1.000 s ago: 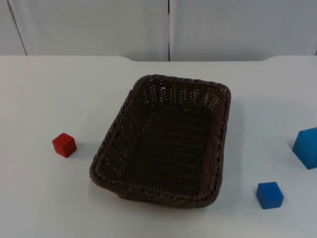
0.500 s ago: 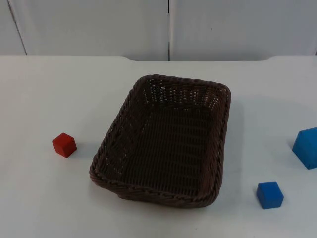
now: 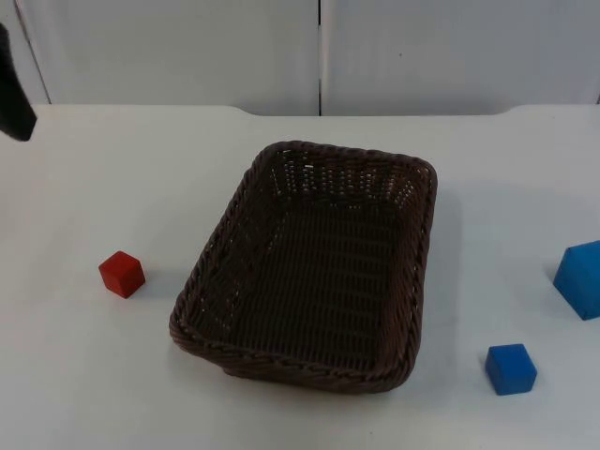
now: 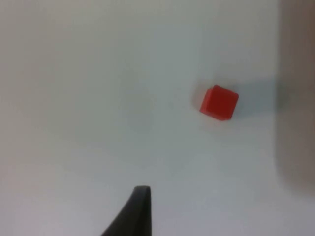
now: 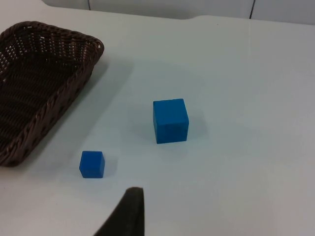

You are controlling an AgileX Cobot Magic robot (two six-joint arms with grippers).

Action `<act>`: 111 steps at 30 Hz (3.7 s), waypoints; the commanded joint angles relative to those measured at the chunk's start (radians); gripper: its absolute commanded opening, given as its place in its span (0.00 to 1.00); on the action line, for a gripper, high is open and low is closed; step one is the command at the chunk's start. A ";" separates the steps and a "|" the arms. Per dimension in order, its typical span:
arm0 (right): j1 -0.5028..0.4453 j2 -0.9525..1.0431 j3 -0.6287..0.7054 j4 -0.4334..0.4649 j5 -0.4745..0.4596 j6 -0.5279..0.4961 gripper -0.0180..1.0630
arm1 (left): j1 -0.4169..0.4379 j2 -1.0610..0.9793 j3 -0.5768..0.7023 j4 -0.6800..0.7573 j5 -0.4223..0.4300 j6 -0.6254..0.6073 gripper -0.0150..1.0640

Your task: Pick up the basket with the left hand and place the largest block into the basket with the right hand.

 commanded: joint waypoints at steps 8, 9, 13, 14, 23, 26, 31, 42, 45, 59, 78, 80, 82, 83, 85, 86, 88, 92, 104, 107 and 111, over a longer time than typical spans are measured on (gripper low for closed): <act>-0.008 -0.004 0.000 0.002 -0.006 0.001 0.99 | -0.065 0.155 -0.105 -0.061 -0.019 0.067 0.99; -0.008 -0.004 0.000 0.002 -0.006 0.001 0.99 | -0.065 0.155 -0.105 -0.061 -0.019 0.067 0.99; -0.008 -0.004 0.000 0.002 -0.006 0.001 0.99 | -0.131 0.258 -0.165 -0.057 -0.027 0.070 0.99; -0.008 -0.004 0.000 0.002 -0.006 0.001 0.99 | -0.142 0.282 -0.178 -0.057 -0.026 0.070 0.99; -0.008 -0.004 0.000 0.002 -0.006 0.001 0.99 | -0.218 0.415 -0.288 -0.059 -0.017 0.070 0.99; -0.008 -0.004 0.000 0.002 -0.006 0.001 0.99 | -0.245 0.458 -0.330 -0.067 -0.010 0.070 0.99; -0.008 -0.004 0.000 0.002 -0.006 0.001 0.99 | -0.276 0.514 -0.385 -0.076 0.010 0.070 0.99; -0.008 -0.004 0.000 0.002 -0.006 0.001 0.99 | -0.293 0.594 -0.416 -0.165 0.006 0.119 0.99; -0.008 -0.004 0.000 0.002 -0.006 0.001 0.99 | -0.293 0.619 -0.416 -0.186 -0.003 0.121 0.99; -0.008 -0.004 0.000 0.004 -0.006 0.001 0.99 | -0.301 0.735 -0.418 -0.217 -0.056 0.121 0.99; -0.008 -0.004 0.000 0.004 -0.006 0.001 0.99 | -0.301 0.807 -0.418 -0.330 -0.061 0.121 0.52; -0.008 -0.004 0.000 0.004 -0.006 0.001 0.99 | -0.301 0.807 -0.418 -0.348 -0.061 0.121 0.31; -0.008 -0.004 0.000 0.004 -0.006 0.001 0.99 | -0.301 0.807 -0.418 -0.348 -0.063 0.121 0.17; -0.008 -0.004 0.000 0.004 -0.006 0.001 0.99 | -0.301 0.807 -0.418 -0.348 -0.063 0.121 0.17; -0.008 -0.004 0.000 0.004 -0.006 0.001 0.99 | -0.301 0.803 -0.418 -0.350 -0.064 0.121 0.01; -0.008 -0.004 0.000 0.004 -0.006 0.001 0.99 | -0.301 0.801 -0.418 -0.353 -0.064 0.121 0.01; -0.008 -0.004 0.000 0.004 -0.006 0.001 0.99 | -0.301 0.798 -0.418 -0.355 -0.064 0.119 0.01; -0.008 -0.004 0.000 0.004 -0.006 0.001 0.99 | -0.297 0.766 -0.418 -0.357 -0.051 0.095 0.01; -0.008 -0.004 0.000 0.004 -0.006 0.001 0.99 | -0.297 0.570 -0.418 -0.353 -0.045 0.066 0.01; -0.008 -0.004 0.000 0.004 -0.006 0.001 0.99 | -0.297 0.529 -0.418 -0.353 -0.035 0.056 0.01; -0.008 -0.004 0.000 0.004 -0.006 0.001 0.99 | -0.297 0.508 -0.418 -0.345 -0.010 0.043 0.01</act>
